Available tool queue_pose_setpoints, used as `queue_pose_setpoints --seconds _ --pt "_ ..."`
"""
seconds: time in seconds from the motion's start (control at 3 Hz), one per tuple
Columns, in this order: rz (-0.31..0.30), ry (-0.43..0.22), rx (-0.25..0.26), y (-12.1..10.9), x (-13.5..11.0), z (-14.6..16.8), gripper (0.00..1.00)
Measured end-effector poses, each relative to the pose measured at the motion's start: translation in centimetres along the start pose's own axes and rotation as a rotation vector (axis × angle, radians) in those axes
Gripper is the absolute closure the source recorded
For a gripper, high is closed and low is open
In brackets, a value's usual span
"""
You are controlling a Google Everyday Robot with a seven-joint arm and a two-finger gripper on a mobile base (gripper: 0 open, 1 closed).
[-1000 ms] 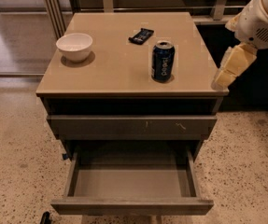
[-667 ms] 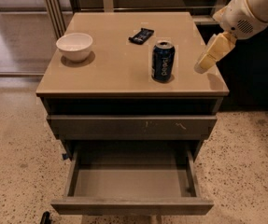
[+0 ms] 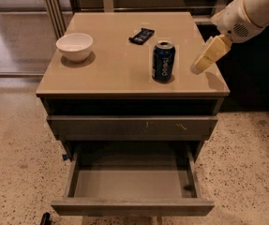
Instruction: Place pepsi can into middle drawer
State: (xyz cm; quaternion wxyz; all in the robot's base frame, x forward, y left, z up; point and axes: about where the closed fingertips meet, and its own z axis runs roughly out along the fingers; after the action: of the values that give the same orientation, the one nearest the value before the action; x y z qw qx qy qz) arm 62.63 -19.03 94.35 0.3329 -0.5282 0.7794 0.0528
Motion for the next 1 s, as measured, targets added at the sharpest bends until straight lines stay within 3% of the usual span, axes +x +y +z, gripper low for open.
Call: queue_pose_setpoints --seconds 0.33,1.0 --pt "0.041 -0.099 -0.027 -0.6 -2.0 3.1 0.00" --pt "0.067 -0.176 -0.092 -0.4 -4.9 7.2 0.00"
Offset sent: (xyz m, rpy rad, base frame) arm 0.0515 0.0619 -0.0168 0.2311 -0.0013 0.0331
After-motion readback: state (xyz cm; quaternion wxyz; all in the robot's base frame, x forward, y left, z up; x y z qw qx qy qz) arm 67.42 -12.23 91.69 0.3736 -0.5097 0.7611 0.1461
